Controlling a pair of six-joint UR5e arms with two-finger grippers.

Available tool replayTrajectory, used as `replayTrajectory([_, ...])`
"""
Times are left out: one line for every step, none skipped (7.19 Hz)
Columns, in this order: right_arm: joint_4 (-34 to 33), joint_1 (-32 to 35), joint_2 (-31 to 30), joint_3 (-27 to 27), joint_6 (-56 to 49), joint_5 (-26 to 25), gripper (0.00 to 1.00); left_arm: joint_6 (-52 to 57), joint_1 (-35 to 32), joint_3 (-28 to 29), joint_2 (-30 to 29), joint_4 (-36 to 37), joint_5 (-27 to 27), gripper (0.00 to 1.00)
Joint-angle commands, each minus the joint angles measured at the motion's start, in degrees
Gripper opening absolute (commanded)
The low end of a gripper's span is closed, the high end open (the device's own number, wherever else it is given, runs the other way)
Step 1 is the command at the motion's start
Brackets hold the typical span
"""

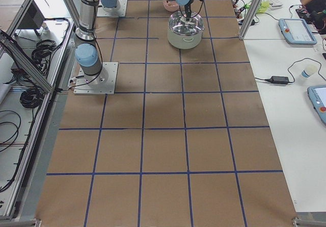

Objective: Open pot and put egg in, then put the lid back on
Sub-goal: 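Close the left gripper on the egg while the right gripper grasps the lid knob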

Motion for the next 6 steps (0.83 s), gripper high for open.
replayTrajectory([0.0,0.0,-0.14,0.19,-0.37,0.01,0.01,0.12,0.05,-0.25,-0.86,0.11,0.15,1.0])
replayTrajectory([0.08,0.0,-0.23,0.02,-0.54,0.01,0.01,0.21,0.05,-0.25,-1.9,0.37,0.06,1.0])
replayTrajectory([0.17,-0.09,-0.4,-0.59,-1.59,-0.34,0.0,0.21,-0.03,-0.25,-2.44,0.54,-0.03,1.0])
replayTrajectory([1.57,-0.09,-1.62,-2.34,-1.77,-0.43,0.0,0.21,-0.03,-0.34,-2.44,0.55,-0.12,0.99])
replayTrajectory([5.76,-0.61,-3.37,-3.66,-1.77,-0.35,0.0,0.21,-0.03,-0.34,-2.44,0.55,-0.2,0.99])
replayTrajectory([9.1,-1.23,-6.35,-3.68,-1.95,-0.43,0.0,0.38,-0.12,-0.43,-2.44,1.59,-0.12,0.99])
